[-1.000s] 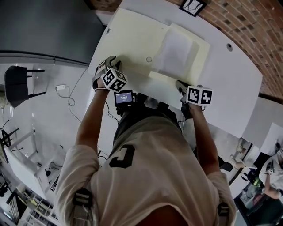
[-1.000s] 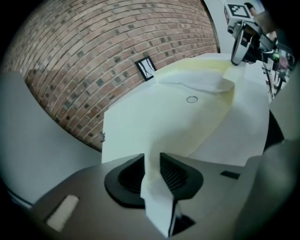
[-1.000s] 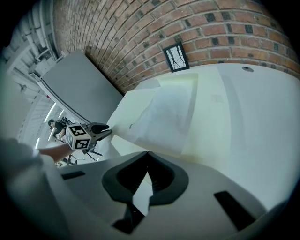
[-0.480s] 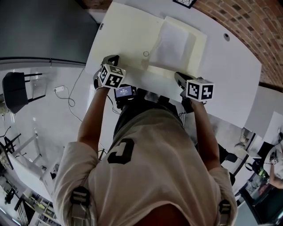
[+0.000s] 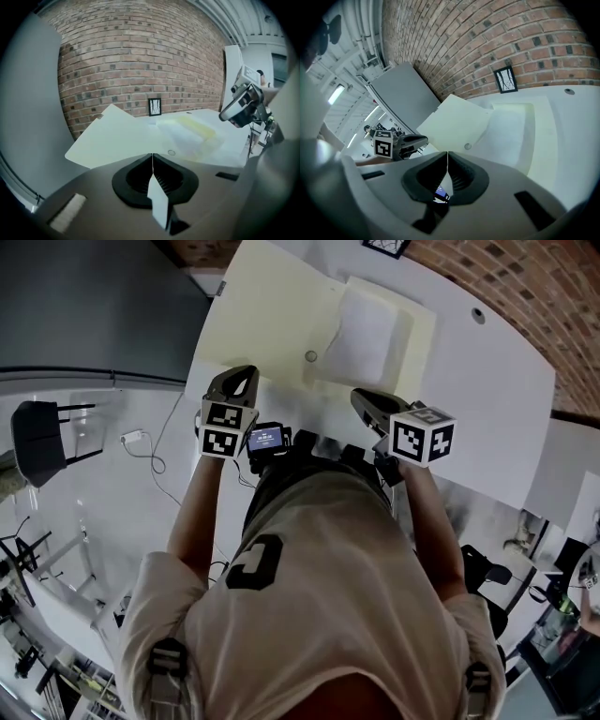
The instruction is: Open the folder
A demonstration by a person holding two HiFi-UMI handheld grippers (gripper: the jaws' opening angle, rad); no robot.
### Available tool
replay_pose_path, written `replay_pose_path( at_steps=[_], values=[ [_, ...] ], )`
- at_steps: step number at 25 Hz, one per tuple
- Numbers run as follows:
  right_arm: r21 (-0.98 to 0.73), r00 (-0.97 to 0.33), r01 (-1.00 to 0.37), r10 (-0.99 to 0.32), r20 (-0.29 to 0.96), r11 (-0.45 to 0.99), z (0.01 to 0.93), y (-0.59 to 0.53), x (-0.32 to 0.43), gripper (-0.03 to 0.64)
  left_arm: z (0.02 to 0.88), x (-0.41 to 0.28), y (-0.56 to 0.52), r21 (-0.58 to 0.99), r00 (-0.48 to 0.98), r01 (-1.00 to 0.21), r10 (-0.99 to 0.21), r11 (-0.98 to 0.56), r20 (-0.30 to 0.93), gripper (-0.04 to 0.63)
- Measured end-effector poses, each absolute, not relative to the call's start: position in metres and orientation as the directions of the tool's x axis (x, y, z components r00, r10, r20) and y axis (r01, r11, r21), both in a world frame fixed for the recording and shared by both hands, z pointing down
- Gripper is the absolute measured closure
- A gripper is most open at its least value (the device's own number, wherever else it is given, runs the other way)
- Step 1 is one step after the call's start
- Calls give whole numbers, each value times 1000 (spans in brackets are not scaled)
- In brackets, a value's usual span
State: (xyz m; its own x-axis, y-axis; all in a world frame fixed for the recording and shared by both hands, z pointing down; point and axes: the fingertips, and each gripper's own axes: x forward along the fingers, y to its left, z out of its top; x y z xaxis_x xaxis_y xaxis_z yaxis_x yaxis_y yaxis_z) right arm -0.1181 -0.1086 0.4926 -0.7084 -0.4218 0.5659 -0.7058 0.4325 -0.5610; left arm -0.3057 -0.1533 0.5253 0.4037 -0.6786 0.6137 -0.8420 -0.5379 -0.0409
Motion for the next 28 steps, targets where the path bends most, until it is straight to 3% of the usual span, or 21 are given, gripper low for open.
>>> replay_pose_path(
  at_steps=[7,28],
  values=[
    [-562,-727,-687,-420,544,461,482,-98,-125,611,491,-286,-134,27,483,-829,-690,-559,539,591],
    [-615,-797,-603,-349,493,508,466,-88,-141,611,445,-280,-150,20,456,-859,-747,-512,483,591]
  ],
)
